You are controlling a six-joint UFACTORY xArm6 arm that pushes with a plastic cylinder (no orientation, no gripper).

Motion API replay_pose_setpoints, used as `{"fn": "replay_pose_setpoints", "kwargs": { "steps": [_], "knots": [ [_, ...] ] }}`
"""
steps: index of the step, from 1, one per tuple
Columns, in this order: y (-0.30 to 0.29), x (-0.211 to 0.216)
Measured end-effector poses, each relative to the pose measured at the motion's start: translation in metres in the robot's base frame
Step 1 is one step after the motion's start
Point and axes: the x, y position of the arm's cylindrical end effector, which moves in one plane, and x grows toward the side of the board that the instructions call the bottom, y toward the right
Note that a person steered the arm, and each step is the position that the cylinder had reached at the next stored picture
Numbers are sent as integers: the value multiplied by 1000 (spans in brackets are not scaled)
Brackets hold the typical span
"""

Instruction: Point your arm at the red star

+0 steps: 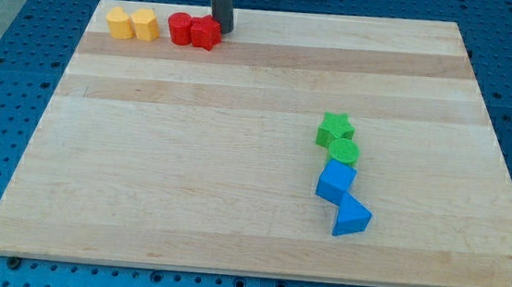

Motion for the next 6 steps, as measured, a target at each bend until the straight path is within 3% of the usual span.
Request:
{"fn": "replay_pose_setpoints", "kwargs": {
  "steps": [2, 6],
  "knots": [
    [38, -5],
    [4, -20]
  ]
}}
